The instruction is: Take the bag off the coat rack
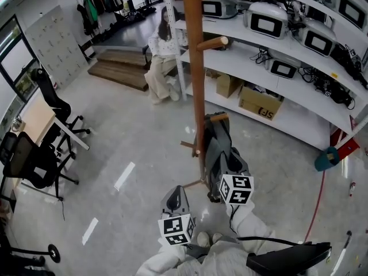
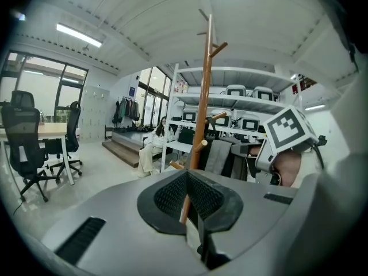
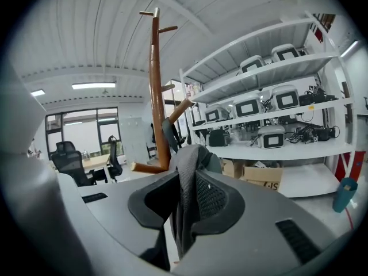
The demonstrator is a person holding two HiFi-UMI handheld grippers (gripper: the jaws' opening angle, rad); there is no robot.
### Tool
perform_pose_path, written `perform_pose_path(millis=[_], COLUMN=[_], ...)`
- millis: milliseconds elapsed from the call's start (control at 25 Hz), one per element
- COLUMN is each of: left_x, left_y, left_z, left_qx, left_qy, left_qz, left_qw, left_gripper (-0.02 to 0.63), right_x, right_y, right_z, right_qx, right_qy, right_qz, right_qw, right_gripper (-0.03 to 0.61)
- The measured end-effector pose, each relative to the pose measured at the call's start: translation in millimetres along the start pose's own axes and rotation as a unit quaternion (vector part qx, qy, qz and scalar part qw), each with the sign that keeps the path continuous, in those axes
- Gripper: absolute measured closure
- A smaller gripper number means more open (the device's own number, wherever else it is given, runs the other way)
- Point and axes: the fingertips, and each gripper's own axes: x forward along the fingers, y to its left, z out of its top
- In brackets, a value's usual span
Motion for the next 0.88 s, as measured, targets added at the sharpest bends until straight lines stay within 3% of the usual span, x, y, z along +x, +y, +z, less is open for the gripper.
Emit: perform_pose_path(millis=[880], left_x=[4.9], left_y=[-35.5], left_z=[22.7], left_qx=[-0.021], left_qy=[-0.047], left_qz=[-0.031], left_qw=[0.9982], left_gripper=[0.626], right_x=[-35.0], right_y=[-23.4], right_z=[81.1], right_qx=[-0.004], right_qy=[-0.063], right_qz=[0.000], right_qw=[0.998], right_gripper=[0.506])
